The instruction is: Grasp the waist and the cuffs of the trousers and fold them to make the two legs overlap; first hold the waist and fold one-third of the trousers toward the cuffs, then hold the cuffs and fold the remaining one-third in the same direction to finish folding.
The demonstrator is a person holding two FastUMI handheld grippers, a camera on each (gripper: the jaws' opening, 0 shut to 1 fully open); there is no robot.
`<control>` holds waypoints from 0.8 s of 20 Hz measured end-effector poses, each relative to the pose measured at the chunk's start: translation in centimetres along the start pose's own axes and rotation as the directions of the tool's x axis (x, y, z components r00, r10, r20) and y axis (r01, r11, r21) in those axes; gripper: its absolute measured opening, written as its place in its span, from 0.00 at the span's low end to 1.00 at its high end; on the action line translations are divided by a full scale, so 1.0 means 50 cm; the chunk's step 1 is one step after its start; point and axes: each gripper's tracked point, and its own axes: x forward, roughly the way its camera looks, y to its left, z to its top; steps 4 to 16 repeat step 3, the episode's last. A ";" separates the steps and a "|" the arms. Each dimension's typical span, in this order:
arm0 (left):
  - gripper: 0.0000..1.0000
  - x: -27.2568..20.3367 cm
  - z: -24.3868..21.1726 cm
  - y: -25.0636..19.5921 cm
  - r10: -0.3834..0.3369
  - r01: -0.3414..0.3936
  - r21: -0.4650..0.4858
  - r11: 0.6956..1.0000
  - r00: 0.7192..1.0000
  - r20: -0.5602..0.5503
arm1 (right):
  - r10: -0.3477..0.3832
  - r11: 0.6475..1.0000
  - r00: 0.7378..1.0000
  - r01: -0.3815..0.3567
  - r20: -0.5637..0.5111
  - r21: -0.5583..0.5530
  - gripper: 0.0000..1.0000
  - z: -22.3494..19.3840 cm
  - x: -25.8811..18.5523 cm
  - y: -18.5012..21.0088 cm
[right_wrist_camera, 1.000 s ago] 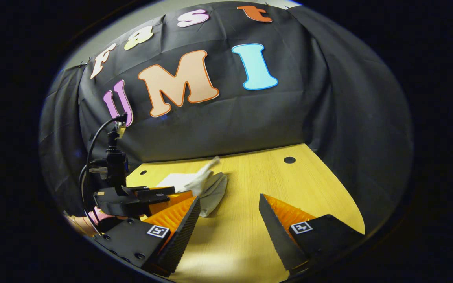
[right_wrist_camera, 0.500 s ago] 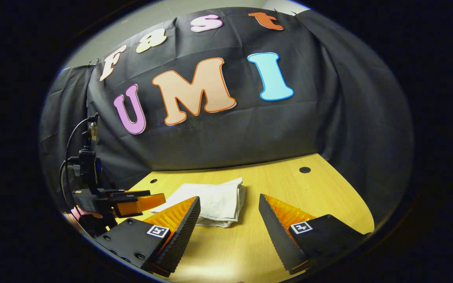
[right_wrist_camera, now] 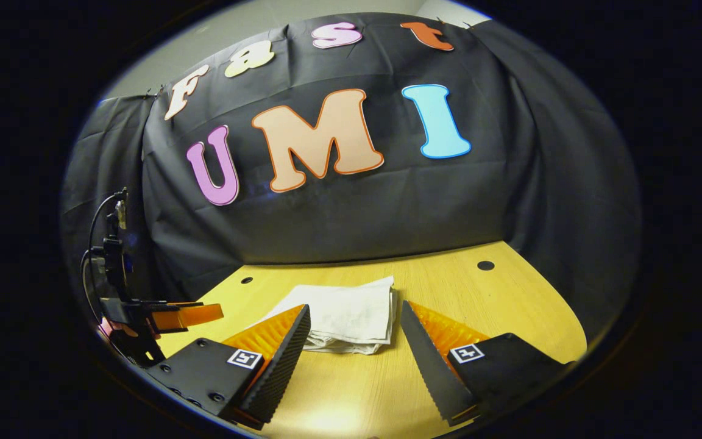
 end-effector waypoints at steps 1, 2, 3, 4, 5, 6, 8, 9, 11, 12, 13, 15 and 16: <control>0.96 -0.004 -0.002 0.009 0.007 -0.007 -0.006 1.000 1.000 0.002 | -0.002 1.000 1.000 0.002 -0.004 -0.005 0.96 -0.005 -0.001 0.001; 0.95 -0.006 -0.001 0.020 0.016 -0.016 -0.008 1.000 1.000 0.005 | -0.001 1.000 1.000 0.001 -0.007 -0.008 0.96 -0.006 -0.001 0.004; 0.96 -0.007 0.000 0.025 0.019 -0.019 -0.009 1.000 1.000 0.007 | -0.002 1.000 1.000 0.002 -0.008 -0.010 0.96 -0.008 -0.003 0.006; 0.96 -0.007 0.000 0.025 0.019 -0.019 -0.009 1.000 1.000 0.007 | -0.002 1.000 1.000 0.002 -0.008 -0.010 0.96 -0.008 -0.003 0.006; 0.96 -0.007 0.000 0.025 0.019 -0.019 -0.009 1.000 1.000 0.007 | -0.002 1.000 1.000 0.002 -0.008 -0.010 0.96 -0.008 -0.003 0.006; 0.96 -0.007 0.000 0.025 0.019 -0.019 -0.009 1.000 1.000 0.007 | -0.002 1.000 1.000 0.002 -0.008 -0.010 0.96 -0.008 -0.003 0.006; 0.96 -0.007 0.000 0.025 0.019 -0.019 -0.009 1.000 1.000 0.007 | -0.002 1.000 1.000 0.002 -0.008 -0.010 0.96 -0.008 -0.003 0.006; 0.96 -0.007 0.000 0.025 0.019 -0.019 -0.009 1.000 1.000 0.007 | -0.002 1.000 1.000 0.002 -0.008 -0.010 0.96 -0.008 -0.003 0.006; 0.96 -0.007 0.000 0.025 0.019 -0.019 -0.009 1.000 1.000 0.007 | -0.002 1.000 1.000 0.002 -0.008 -0.010 0.96 -0.008 -0.003 0.006; 0.96 -0.007 0.000 0.025 0.019 -0.019 -0.009 1.000 1.000 0.007 | -0.002 1.000 1.000 0.002 -0.008 -0.010 0.96 -0.008 -0.003 0.006; 0.96 -0.007 0.000 0.025 0.019 -0.019 -0.009 1.000 1.000 0.007 | -0.002 1.000 1.000 0.002 -0.008 -0.010 0.96 -0.008 -0.003 0.006; 0.96 -0.007 0.000 0.025 0.019 -0.019 -0.009 1.000 1.000 0.007 | -0.002 1.000 1.000 0.002 -0.008 -0.010 0.96 -0.008 -0.003 0.006; 0.96 -0.007 0.000 0.025 0.019 -0.019 -0.009 1.000 1.000 0.007 | -0.002 1.000 1.000 0.002 -0.008 -0.010 0.96 -0.008 -0.003 0.006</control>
